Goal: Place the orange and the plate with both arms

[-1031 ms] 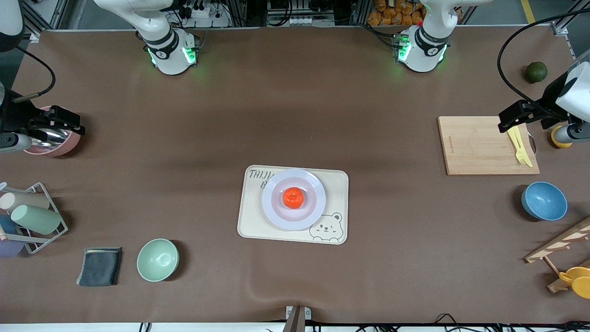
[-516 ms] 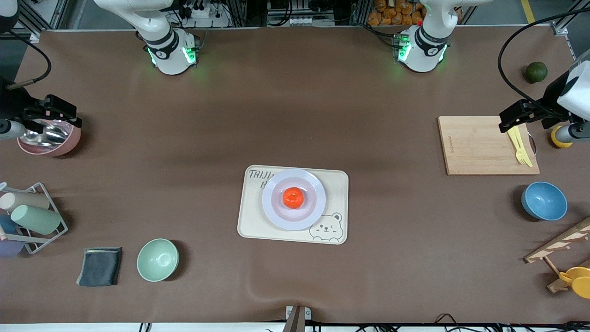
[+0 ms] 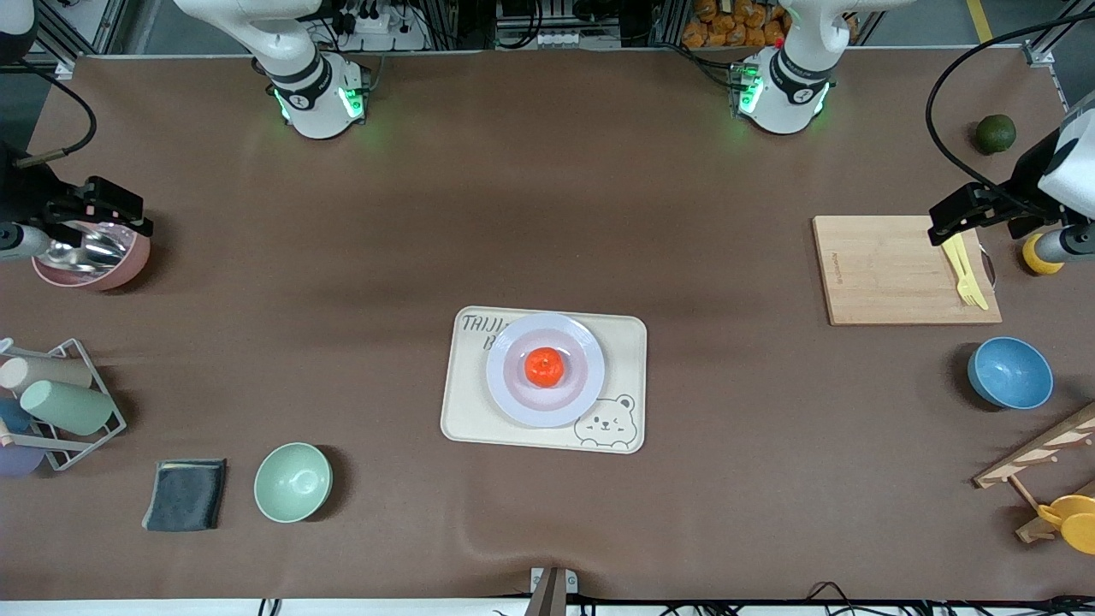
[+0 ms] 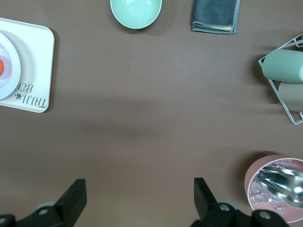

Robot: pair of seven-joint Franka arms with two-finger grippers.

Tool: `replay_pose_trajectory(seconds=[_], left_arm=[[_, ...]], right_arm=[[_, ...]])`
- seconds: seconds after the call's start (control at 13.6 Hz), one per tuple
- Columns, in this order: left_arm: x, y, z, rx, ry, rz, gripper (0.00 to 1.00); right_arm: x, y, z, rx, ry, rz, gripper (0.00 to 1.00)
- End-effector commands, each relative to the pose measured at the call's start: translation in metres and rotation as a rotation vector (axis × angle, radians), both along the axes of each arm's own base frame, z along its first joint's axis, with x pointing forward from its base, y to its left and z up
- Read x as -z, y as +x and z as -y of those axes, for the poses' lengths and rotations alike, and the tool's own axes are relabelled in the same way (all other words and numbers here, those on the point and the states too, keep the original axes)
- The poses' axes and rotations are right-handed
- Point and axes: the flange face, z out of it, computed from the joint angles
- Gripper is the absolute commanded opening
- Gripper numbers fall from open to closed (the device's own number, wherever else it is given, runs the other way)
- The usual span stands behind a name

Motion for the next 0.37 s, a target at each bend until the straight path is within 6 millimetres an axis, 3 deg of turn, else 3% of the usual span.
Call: replay_pose_trajectory(seconds=[0.0, 0.29], left_arm=[[-0.0083, -0.0066, 0.0035, 0.024, -0.019, -0.001, 1.0], [-0.0082, -0.0067, 0.0026, 0.024, -0.019, -0.003, 1.0]], right_arm=[[-0.0012, -0.0077, -0.0024, 0.012, -0.022, -0.005, 1.0], [-0.0034, -0.0075, -0.0022, 0.012, -0.023, -0.001, 1.0]])
